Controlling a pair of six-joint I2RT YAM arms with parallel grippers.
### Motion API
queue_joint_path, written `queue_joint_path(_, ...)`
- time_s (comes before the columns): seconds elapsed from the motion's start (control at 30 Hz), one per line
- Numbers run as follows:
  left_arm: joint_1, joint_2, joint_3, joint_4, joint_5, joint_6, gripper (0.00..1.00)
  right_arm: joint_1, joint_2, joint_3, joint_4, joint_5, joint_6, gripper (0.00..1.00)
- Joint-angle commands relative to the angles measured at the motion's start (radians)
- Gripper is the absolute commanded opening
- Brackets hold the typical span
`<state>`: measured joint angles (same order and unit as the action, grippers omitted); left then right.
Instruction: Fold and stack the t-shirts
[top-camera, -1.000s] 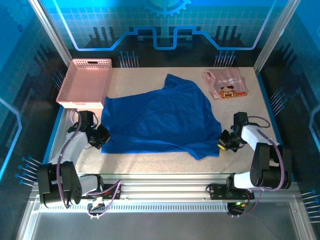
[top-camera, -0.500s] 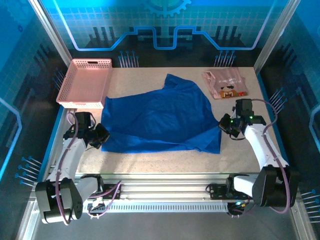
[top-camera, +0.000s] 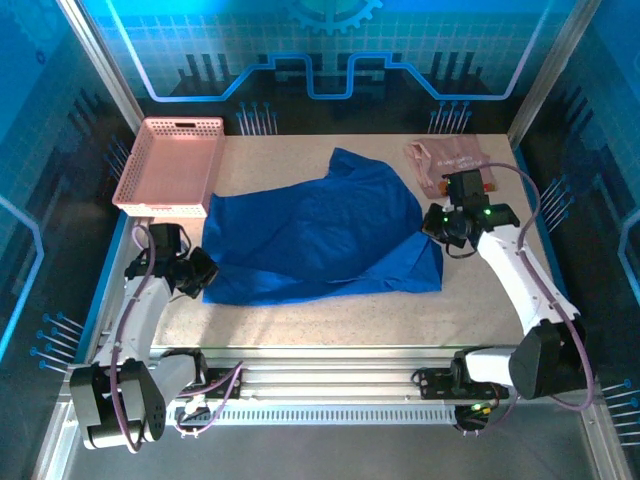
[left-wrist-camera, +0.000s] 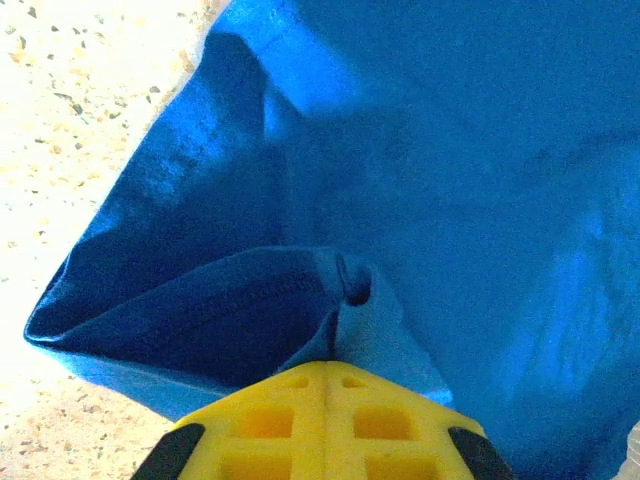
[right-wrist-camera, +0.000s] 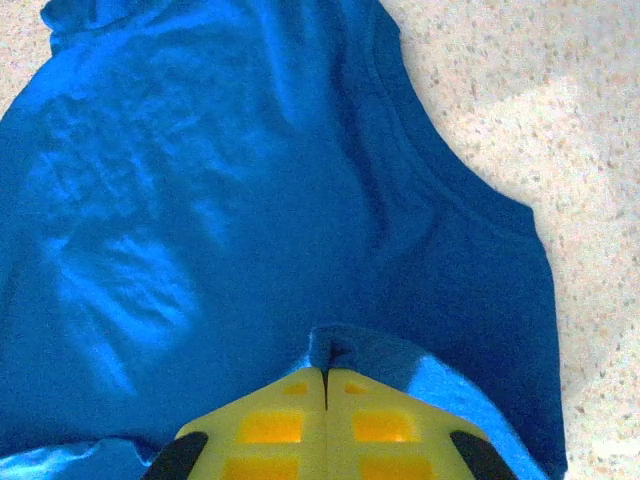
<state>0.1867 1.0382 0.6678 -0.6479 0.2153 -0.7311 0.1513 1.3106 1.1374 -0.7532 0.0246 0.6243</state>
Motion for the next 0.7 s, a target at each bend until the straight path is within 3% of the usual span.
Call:
queue_joint_path(0.0, 0.008, -0.008, 0.033, -0.022, -0.032, 0.021, 0.02, 0.034, 0.054, 0.056, -0.032, 0.079, -0.042, 0.0)
queue_joint_path(0.67, 0.062, 0.045, 0.023, -0.01, -0.137, 0.07, 0.02, 0.169, 0.269, 0.186, -0.011, 0.29, -0.084, 0.0)
